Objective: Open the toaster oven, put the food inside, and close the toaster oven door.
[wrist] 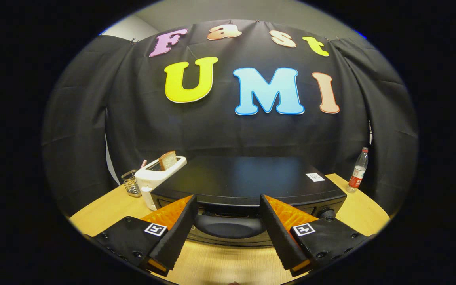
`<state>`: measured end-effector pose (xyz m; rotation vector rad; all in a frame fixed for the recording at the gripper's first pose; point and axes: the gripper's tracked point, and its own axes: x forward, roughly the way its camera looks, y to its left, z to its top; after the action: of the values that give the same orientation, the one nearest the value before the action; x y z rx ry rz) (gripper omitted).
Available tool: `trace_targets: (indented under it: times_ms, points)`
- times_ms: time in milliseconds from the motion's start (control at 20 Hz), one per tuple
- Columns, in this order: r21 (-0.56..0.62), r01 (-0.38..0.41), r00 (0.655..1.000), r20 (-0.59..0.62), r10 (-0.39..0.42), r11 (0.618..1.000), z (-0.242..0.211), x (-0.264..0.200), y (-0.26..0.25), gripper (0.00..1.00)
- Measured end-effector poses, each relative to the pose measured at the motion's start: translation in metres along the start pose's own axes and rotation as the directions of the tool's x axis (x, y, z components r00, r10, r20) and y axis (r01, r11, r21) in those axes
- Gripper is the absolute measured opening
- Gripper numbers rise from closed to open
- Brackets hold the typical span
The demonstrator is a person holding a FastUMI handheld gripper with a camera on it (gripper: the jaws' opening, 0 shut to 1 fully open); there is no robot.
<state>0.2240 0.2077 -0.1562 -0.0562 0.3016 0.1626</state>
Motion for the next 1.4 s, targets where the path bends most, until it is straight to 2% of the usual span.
trace_targets:
  times_ms: [100, 400, 750, 1050, 1400]
  points:
    - [-0.003, 0.011, 1.000, -0.028, -0.011, 1.000, -0.011, 0.003, -0.003, 0.99]
    - [0.020, 0.023, 1.000, -0.004, -0.023, 1.000, -0.011, 0.003, -0.003, 1.00]
    - [0.005, 0.013, 1.000, 0.007, -0.013, 1.000, -0.025, -0.023, 0.001, 1.00]
    - [0.003, 0.010, 1.000, -0.008, -0.010, 1.000, -0.053, -0.054, 0.005, 1.00]
    - [-0.001, 0.026, 0.995, -0.092, -0.026, 1.000, -0.095, -0.079, 0.009, 1.00]
